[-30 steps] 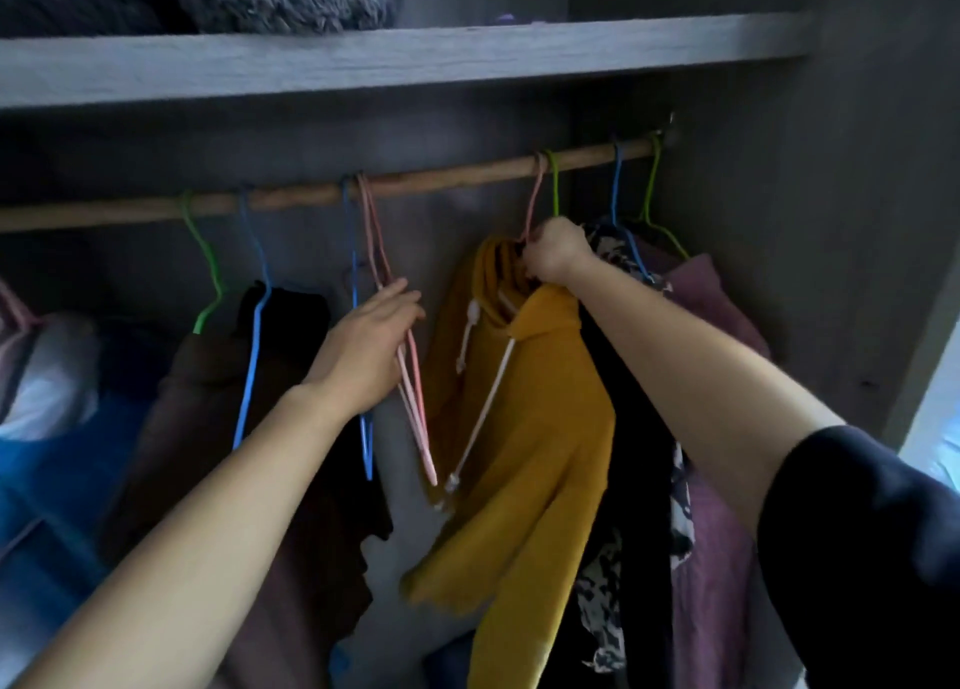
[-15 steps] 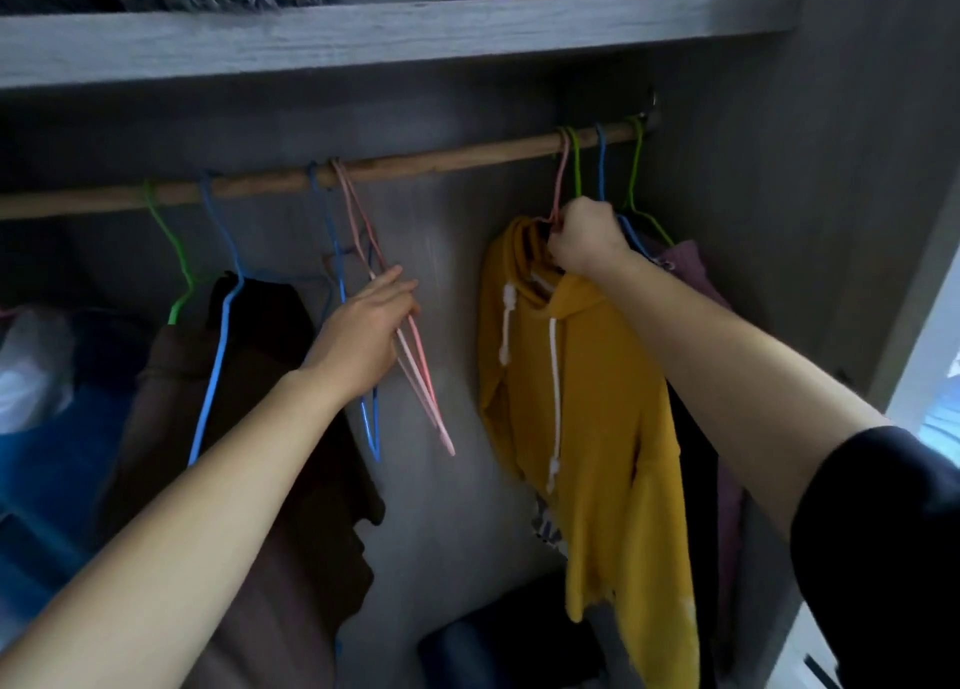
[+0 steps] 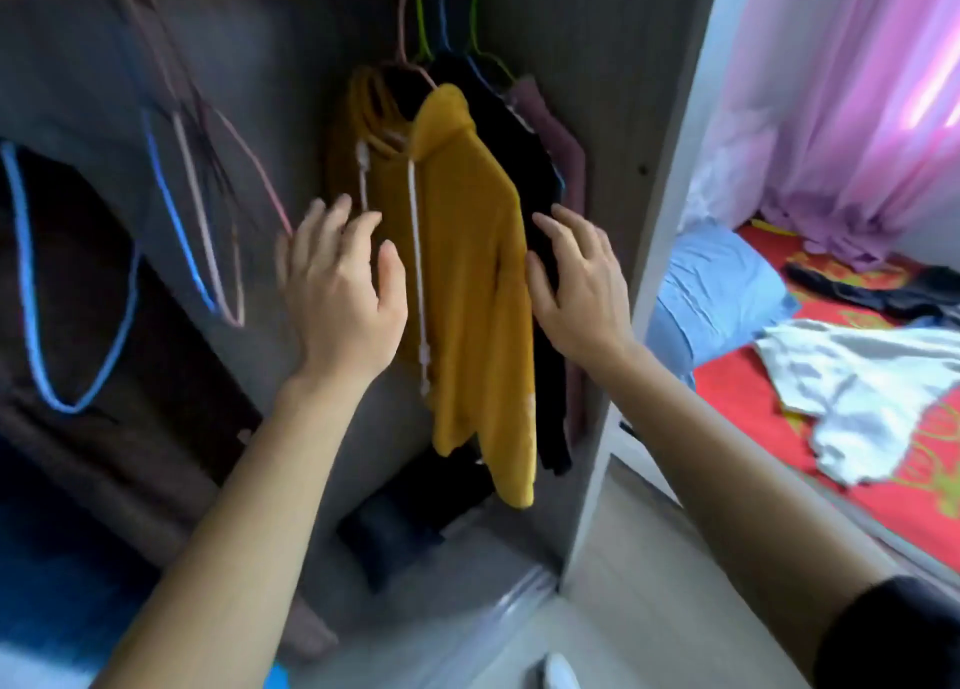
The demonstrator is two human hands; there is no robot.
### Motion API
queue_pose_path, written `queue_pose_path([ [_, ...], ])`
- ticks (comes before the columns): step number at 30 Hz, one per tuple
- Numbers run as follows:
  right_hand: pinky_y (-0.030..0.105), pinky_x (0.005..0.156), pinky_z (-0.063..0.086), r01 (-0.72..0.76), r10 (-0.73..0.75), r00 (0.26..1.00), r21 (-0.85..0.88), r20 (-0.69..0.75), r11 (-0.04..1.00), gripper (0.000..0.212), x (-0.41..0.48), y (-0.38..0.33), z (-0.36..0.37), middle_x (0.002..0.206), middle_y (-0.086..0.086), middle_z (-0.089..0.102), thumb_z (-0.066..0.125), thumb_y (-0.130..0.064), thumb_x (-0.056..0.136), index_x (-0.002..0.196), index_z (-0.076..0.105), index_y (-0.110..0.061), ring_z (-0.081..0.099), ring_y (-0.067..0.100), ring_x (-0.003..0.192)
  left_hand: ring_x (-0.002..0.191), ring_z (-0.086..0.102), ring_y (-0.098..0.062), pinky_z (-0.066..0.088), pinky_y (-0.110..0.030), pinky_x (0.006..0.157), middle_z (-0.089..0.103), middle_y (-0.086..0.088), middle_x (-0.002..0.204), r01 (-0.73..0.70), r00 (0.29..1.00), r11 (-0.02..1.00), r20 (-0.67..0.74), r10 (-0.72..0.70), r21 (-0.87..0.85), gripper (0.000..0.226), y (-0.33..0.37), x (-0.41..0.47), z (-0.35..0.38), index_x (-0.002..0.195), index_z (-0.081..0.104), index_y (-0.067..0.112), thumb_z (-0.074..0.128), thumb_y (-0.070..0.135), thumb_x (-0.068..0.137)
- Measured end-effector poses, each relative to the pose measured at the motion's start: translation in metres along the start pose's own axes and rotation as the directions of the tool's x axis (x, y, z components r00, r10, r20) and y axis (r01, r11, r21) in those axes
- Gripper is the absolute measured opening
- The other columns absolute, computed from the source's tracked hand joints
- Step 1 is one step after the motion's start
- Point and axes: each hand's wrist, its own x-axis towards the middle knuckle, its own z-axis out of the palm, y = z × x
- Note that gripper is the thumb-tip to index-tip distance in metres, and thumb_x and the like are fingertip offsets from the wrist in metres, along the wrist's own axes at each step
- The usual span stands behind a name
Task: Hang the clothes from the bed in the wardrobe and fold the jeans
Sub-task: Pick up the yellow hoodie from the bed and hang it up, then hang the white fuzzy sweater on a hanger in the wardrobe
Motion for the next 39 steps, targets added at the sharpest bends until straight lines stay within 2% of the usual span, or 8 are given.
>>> queue_pose_path([
  [3, 0.043, 0.108, 0.04, -0.08, 0.101, 0.986, -0.158, 0.134, 0.984, 0.051, -0.1, 0.029, -0.032, 0.152, 0.011, 0.044, 0.055, -0.036, 0.098, 0.145, 0.049, -0.016, 0.046, 0.032, 0.134, 0.146, 0.028, -0.029, 0.012, -0.058, 0.118, 0.039, -0.012, 0.154, -0.015, 0.99, 0.998, 0.139, 0.023, -0.058, 0.047, 0.046, -0.062, 0.037, 0.137, 0.053, 0.017, 0.04, 0.041, 0.1],
  [7, 0.047, 0.116, 0.032, -0.152, 0.294, 0.908, -0.419, 0.299, 0.895, 0.062, -0.198, 0.083, -0.098, 0.161, 0.018, 0.028, 0.051, -0.044, 0.098, 0.152, 0.039, -0.016, 0.032, 0.036, 0.145, 0.147, 0.025, -0.031, 0.019, -0.061, 0.116, 0.032, -0.015, 0.157, 0.003, 0.919, 0.967, 0.381, 0.097, -0.253, 0.055, 0.12, -0.136, 0.075, 0.143, 0.048, 0.013, 0.039, 0.042, 0.097],
  [12, 0.048, 0.118, 0.025, -0.357, 0.535, 0.83, -0.585, 0.158, 0.728, 0.073, -0.262, 0.156, -0.19, 0.165, 0.016, 0.016, 0.057, -0.046, 0.095, 0.157, 0.028, -0.02, 0.024, 0.036, 0.149, 0.143, 0.033, -0.037, 0.026, -0.063, 0.112, 0.035, -0.019, 0.155, -0.094, 0.797, 0.915, 0.521, 0.305, -0.392, 0.061, 0.218, -0.183, 0.103, 0.144, 0.048, 0.01, 0.038, 0.043, 0.093],
  [17, 0.05, 0.116, 0.027, -0.547, 0.668, 0.744, -0.593, -0.02, 0.591, 0.08, -0.306, 0.231, -0.264, 0.163, 0.02, 0.018, 0.061, -0.044, 0.093, 0.157, 0.025, -0.014, 0.026, 0.039, 0.146, 0.147, 0.024, -0.035, 0.019, -0.059, 0.117, 0.026, -0.017, 0.159, -0.167, 0.698, 0.867, 0.564, 0.44, -0.47, 0.065, 0.323, -0.204, 0.142, 0.149, 0.04, 0.012, 0.034, 0.046, 0.093],
  [25, 0.051, 0.117, 0.026, -0.657, 0.764, 0.639, -0.581, -0.091, 0.48, 0.086, -0.338, 0.382, -0.381, 0.162, 0.022, 0.018, 0.064, -0.042, 0.092, 0.158, 0.019, -0.013, 0.023, 0.038, 0.148, 0.15, 0.015, -0.032, 0.016, -0.055, 0.119, 0.015, -0.014, 0.163, -0.211, 0.589, 0.827, 0.608, 0.533, -0.521, 0.068, 0.518, -0.222, 0.23, 0.154, 0.029, 0.014, 0.04, 0.043, 0.093],
  [29, 0.05, 0.116, 0.027, -0.681, 0.801, 0.59, -0.597, -0.103, 0.425, 0.086, -0.341, 0.449, -0.429, 0.162, 0.02, 0.016, 0.064, -0.042, 0.091, 0.158, 0.018, -0.012, 0.021, 0.036, 0.148, 0.152, 0.005, -0.027, 0.011, -0.053, 0.12, 0.0, -0.005, 0.164, -0.203, 0.549, 0.814, 0.625, 0.555, -0.544, 0.067, 0.59, -0.224, 0.27, 0.157, 0.02, 0.02, 0.041, 0.044, 0.098],
  [34, 0.049, 0.118, 0.023, -0.71, 0.84, 0.537, -0.579, -0.076, 0.401, 0.087, -0.338, 0.535, -0.44, 0.165, 0.015, 0.009, 0.061, -0.043, 0.093, 0.159, 0.011, -0.017, 0.017, 0.033, 0.15, 0.152, 0.0, -0.023, 0.006, -0.048, 0.121, 0.001, -0.003, 0.165, -0.173, 0.526, 0.813, 0.646, 0.554, -0.556, 0.068, 0.648, -0.215, 0.336, 0.157, 0.019, 0.024, 0.035, 0.049, 0.096],
  [39, 0.047, 0.121, 0.021, -0.721, 0.881, 0.472, -0.582, -0.015, 0.376, 0.087, -0.321, 0.628, -0.419, 0.166, 0.013, 0.004, 0.059, -0.042, 0.094, 0.16, 0.006, -0.019, 0.012, 0.03, 0.152, 0.152, -0.005, -0.022, 0.003, -0.047, 0.121, -0.004, -0.006, 0.165, -0.183, 0.441, 0.832, 0.713, 0.545, -0.523, 0.068, 0.687, -0.204, 0.446, 0.158, 0.012, 0.024, 0.039, 0.047, 0.1],
])
